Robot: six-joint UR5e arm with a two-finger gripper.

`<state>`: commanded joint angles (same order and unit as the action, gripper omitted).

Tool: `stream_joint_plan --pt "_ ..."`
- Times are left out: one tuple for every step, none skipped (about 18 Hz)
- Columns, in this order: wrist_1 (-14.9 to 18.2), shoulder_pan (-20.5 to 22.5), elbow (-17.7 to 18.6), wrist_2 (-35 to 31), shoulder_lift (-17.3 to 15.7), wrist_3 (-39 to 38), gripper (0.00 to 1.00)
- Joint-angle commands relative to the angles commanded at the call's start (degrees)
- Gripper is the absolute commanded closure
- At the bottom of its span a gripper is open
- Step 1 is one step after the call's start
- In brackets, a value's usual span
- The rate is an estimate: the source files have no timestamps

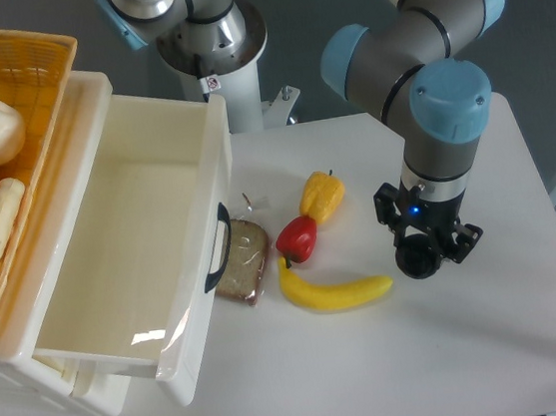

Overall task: Place the mangosteen in the upper white drawer
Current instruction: 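Lift the held dark mangosteen up from the table with the gripper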

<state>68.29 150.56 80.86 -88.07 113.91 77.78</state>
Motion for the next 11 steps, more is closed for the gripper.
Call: stream_joint_plan --pt "0.0 -0.1 0.1 -0.1 -0.3 -0.1 1.0" --pt "0.3 -0.1 0.1 -0.2 -0.6 -0.2 1.0" --pt "1.2 -0.1 -0.1 -0.2 -1.2 -0.2 1.0" --pt "2.2 -0.1 -0.3 -0.2 -2.1 -0.3 1.0" --pt "3.0 -0.1 -0.7 -0.1 -2.7 -0.6 1.0" --pt "3.9 -0.3 -0.7 0.0 -3.5 -0.8 1.0" --pt "4.7 -0.3 -0.3 0.3 -4.4 -0.8 1.0" --pt "5.0 -0.5 -0.1 0.8 -5.2 -1.0 1.0" --pt "5.4 -1.1 0.3 1.6 -5.9 -1.0 1.0" --pt "6.5 -1.6 0.6 2.2 -7.5 -1.0 1.0" --pt "7.4 -1.8 1.0 2.8 -9.0 -1.0 1.0"
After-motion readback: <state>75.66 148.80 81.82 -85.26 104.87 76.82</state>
